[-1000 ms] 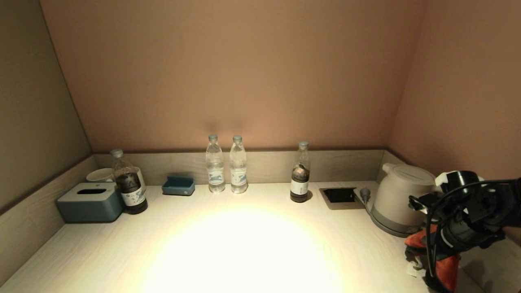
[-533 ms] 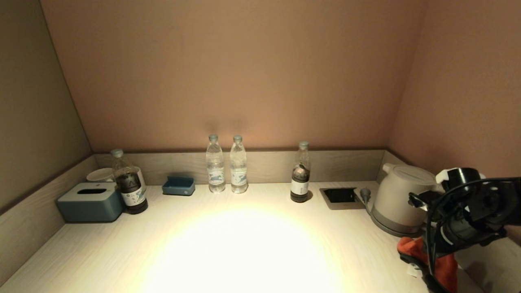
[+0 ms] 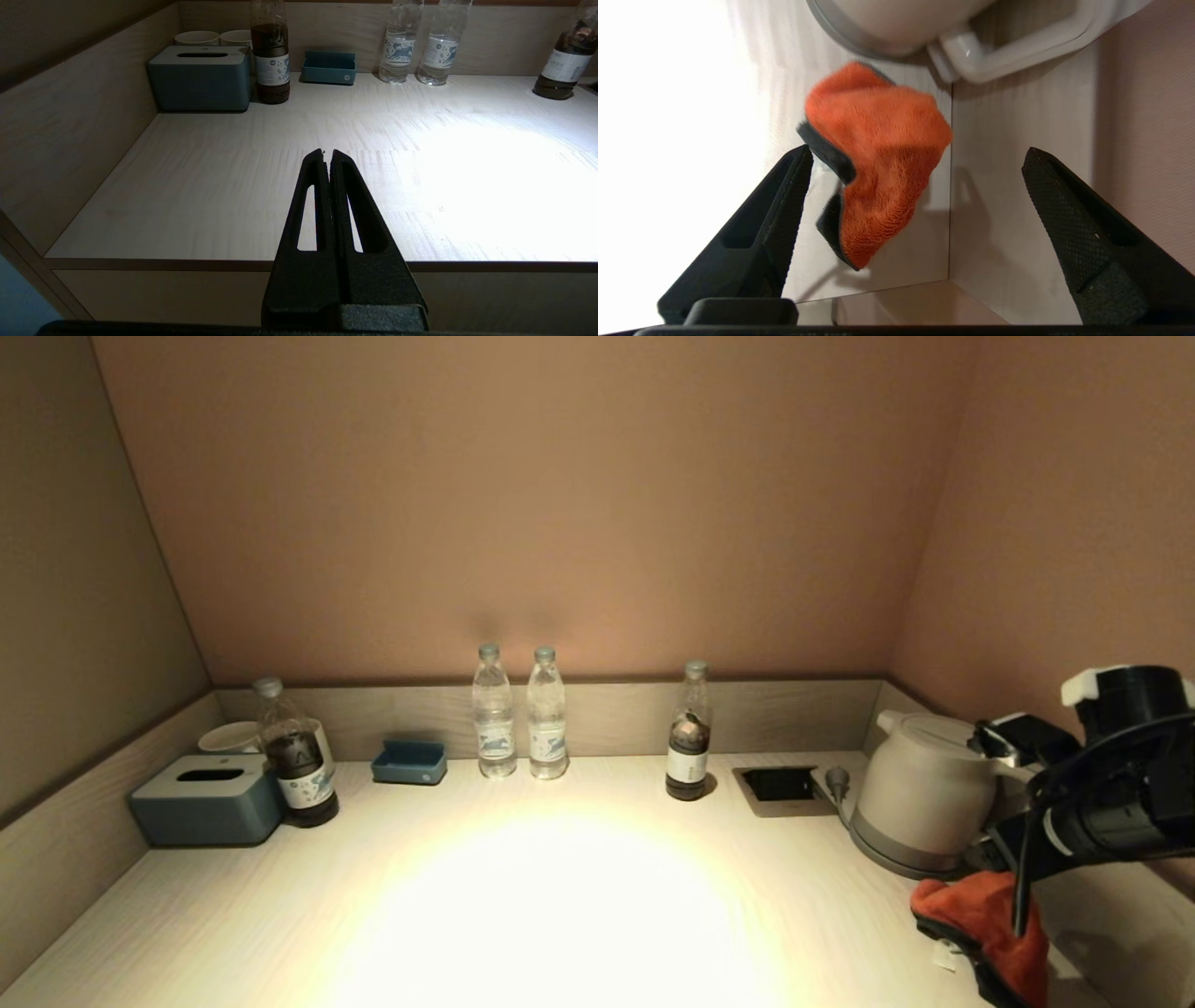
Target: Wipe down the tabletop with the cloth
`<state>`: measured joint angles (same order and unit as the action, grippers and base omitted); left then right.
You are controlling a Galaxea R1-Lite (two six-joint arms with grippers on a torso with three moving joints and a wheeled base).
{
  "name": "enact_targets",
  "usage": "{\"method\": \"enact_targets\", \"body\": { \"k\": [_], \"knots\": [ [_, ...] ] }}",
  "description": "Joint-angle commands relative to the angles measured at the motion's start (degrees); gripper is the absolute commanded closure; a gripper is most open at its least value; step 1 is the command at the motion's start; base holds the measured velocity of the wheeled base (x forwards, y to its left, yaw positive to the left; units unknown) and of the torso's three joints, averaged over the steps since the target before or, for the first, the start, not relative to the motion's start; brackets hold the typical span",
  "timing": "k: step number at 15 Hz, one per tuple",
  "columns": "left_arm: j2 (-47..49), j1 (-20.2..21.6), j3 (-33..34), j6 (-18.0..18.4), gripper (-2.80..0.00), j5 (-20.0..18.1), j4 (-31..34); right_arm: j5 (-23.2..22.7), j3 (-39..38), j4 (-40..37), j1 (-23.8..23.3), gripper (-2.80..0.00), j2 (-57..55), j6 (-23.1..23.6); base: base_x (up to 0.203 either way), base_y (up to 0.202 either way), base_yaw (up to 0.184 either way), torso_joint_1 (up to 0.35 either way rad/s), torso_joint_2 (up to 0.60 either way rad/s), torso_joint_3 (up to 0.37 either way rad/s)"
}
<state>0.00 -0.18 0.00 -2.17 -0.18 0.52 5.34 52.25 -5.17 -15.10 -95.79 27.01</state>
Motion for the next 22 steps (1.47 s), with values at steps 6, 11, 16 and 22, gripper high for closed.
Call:
{"method": "enact_targets", "body": {
  "k": [6,11,16,22],
  "knots": [
    [0.0,0.0,0.0,0.0,0.0,0.0,0.0,-14.4,1.4,-0.3,0.1,-2.8,12.2,-4.0,0.0,0.0,0.0,0.0,0.0,0.0],
    [0.0,0.0,0.0,0.0,0.0,0.0,0.0,-17.8,6.6,-1.7,1.3,0.0,17.1,-17.2,0.0,0.0,0.0,0.0,0.0,0.0],
    [0.0,0.0,0.0,0.0,0.0,0.0,0.0,-17.5,11.8,-7.4,4.8,0.0,20.9,-27.7,0.0,0.0,0.0,0.0,0.0,0.0],
    [0.0,0.0,0.0,0.0,0.0,0.0,0.0,-18.2,12.3,-15.9,6.2,0.0,31.5,-31.0,0.0,0.0,0.0,0.0,0.0,0.0]
  ]
}}
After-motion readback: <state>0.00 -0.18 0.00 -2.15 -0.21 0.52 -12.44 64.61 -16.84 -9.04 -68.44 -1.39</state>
